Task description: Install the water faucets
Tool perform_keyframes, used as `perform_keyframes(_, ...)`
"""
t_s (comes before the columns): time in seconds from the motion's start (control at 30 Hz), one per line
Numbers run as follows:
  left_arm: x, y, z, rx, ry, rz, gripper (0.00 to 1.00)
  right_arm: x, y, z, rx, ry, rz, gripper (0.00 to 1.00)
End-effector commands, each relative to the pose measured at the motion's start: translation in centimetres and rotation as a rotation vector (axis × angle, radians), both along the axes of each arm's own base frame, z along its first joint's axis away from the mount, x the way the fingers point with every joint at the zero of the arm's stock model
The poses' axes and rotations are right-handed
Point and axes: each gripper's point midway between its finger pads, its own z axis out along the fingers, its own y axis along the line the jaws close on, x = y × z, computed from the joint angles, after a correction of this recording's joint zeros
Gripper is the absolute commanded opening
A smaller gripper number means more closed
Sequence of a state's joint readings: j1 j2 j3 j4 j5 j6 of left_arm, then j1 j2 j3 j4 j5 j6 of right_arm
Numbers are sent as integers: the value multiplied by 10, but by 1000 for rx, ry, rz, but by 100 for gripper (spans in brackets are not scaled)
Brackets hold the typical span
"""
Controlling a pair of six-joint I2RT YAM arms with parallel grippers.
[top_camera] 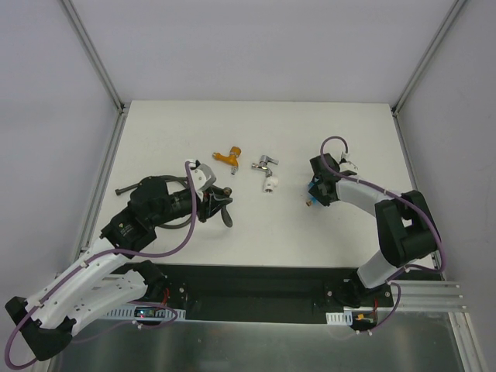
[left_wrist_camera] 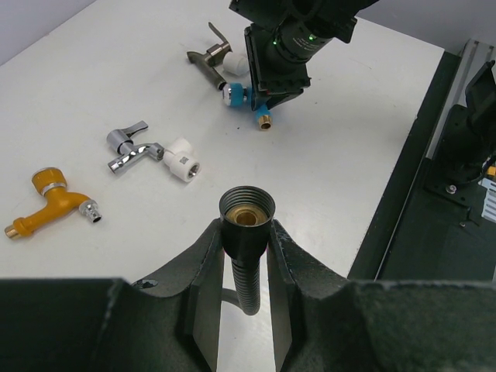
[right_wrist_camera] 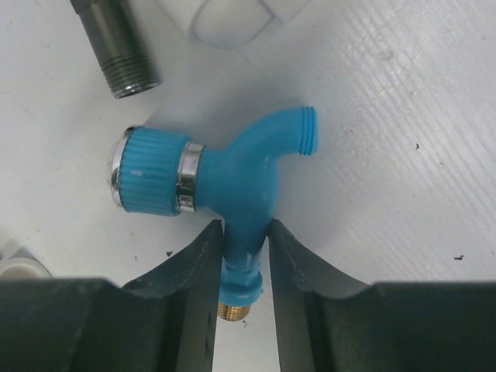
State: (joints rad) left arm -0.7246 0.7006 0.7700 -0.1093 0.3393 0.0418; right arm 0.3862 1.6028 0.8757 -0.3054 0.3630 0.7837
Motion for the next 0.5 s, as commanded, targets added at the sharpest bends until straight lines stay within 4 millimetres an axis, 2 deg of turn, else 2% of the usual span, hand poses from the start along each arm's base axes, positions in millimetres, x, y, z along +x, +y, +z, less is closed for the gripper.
perform_keyframes(0.0,2,-5,9,-25,-43,-26,0,8,-3,4,-10,-36,-1,27)
perform_keyframes(0.1,0,-8,7,-22,-32,-45,0,4,-6,9,-19,-63,26,15)
perform_keyframes(0.2,0,-10,6,-20,-26,-56,0,1,-7,24,-48,-106,82,3)
perform_keyframes(0.3,-4,-11,8,-26,-28,-75,0,1,-2,53,-81,-191,153,1)
perform_keyframes(0.33,-5,-12,7,-27,-29,-83,0,3,0,71,-75,-252,165,2)
perform_keyframes(0.4,-6,-12,7,-28,-29,-88,0,2,12,91,-67,-322,229,2)
perform_keyframes(0.43,-6,-11,8,-31,-33,-86,0,5,15,114,-68,-406,257,2)
perform_keyframes(0.47,-6,-12,9,-35,-31,-88,0,3,26,126,-65,-453,300,2)
